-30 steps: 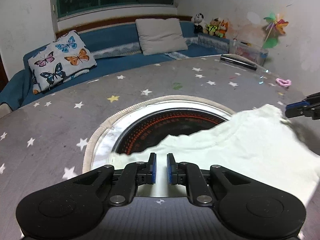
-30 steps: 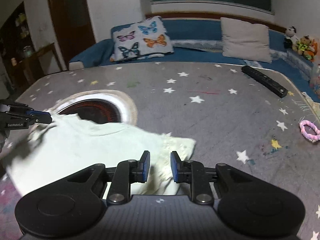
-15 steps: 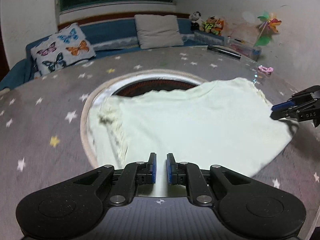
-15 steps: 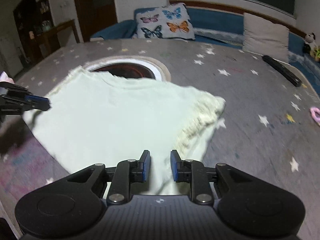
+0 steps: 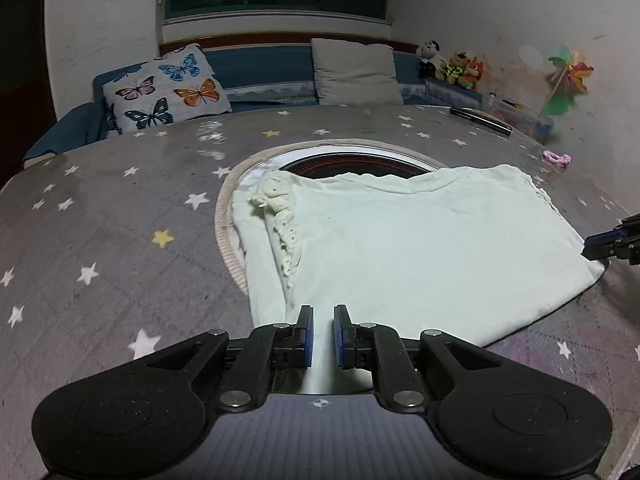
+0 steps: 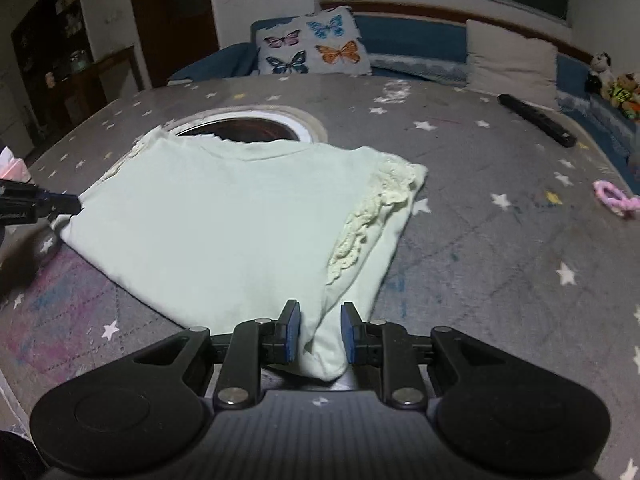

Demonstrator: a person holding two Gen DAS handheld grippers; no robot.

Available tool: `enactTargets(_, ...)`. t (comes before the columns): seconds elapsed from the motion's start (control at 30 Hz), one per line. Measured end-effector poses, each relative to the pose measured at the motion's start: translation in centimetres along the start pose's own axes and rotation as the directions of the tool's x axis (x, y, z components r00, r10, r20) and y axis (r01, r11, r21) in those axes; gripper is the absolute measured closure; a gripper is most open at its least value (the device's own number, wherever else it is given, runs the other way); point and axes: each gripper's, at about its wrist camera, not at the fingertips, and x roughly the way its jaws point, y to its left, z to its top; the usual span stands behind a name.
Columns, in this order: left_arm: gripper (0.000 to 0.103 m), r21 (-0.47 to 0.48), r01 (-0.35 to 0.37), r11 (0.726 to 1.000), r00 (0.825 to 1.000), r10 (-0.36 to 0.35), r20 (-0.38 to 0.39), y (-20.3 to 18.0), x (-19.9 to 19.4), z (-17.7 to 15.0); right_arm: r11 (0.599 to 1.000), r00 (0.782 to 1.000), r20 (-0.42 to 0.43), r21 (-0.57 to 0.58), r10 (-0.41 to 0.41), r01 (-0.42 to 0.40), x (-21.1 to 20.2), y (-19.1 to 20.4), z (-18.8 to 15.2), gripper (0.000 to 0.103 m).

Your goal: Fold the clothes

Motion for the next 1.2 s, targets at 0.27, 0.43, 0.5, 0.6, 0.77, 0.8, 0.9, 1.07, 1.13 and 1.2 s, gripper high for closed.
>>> enactTargets(0.27, 0.09, -0.007, -0.031, 0.999, 0.999, 0.031, 0.019, -0.1, -0.6, -0.5, 1.0, 1.0, 0.01, 0.015, -0.006, 0.006, 0.3, 0.1, -0.2, 0.084)
enactTargets(0.43, 0.089, -0.039, -0.049, 0.998, 0.999, 0.05, 0.019, 0.6, -1.3, -0.8, 1.0, 1.0, 0.024, 0.0, -0.017, 0.017, -0.3, 0.2, 0.3, 0.084)
enactTargets(0.5, 0.089, -0.05, -0.05, 0.997, 0.998, 0.051, 0.026, 0.6, -1.6, -0.6, 1.0, 0.999, 0.038, -0.004, -0.012, 0.012, -0.4, 0.4, 0.6, 0.084)
enactTargets(0.6, 0.088, -0.05, -0.037, 0.998, 0.998, 0.039, 0.04, 0.2, -1.7, -0.4, 1.0, 0.999, 0.044, -0.004, 0.007, -0.006, 0.1, 0.9, 0.9, 0.084)
enactTargets(0.77, 0.085, -0.049, -0.054, 0.997, 0.998, 0.054, 0.01, 0.5, -0.6, -0.4, 1.0, 1.0, 0.026, -0.01, 0.008, -0.007, 1.2, 1.3, 0.6, 0.084)
enactTargets(0.8, 0.085, -0.058, -0.054, 0.997, 0.999, 0.054, 0.007, 0.7, -0.6, -0.4, 1.0, 1.0, 0.025, -0.008, 0.003, -0.003, 1.2, 1.3, 0.6, 0.084)
enactTargets(0.9, 0.075, -0.08, -0.061, 0.995, 0.998, 0.063, 0.025, 0.9, -1.3, -0.3, 1.0, 1.0, 0.024, -0.006, -0.007, 0.007, 0.8, 1.1, 0.9, 0.083)
enactTargets(1.07, 0.059, -0.118, -0.083, 0.99, 0.996, 0.086, 0.025, 1.1, -1.7, -0.7, 1.0, 0.998, 0.056, -0.013, 0.001, -0.001, 0.7, 1.5, 1.6, 0.083)
enactTargets(1.13, 0.059, -0.135, -0.087, 0.987, 0.996, 0.09, 0.013, 1.1, -1.7, -0.9, 1.0, 0.998, 0.055, -0.015, 0.003, -0.002, 1.2, 1.7, 1.7, 0.083)
enactTargets(1.2, 0.059, -0.156, -0.099, 0.983, 0.995, 0.102, 0.007, 1.2, -1.8, -0.9, 1.0, 0.999, 0.048, -0.01, 0.001, -0.001, 1.7, 1.7, 1.7, 0.083)
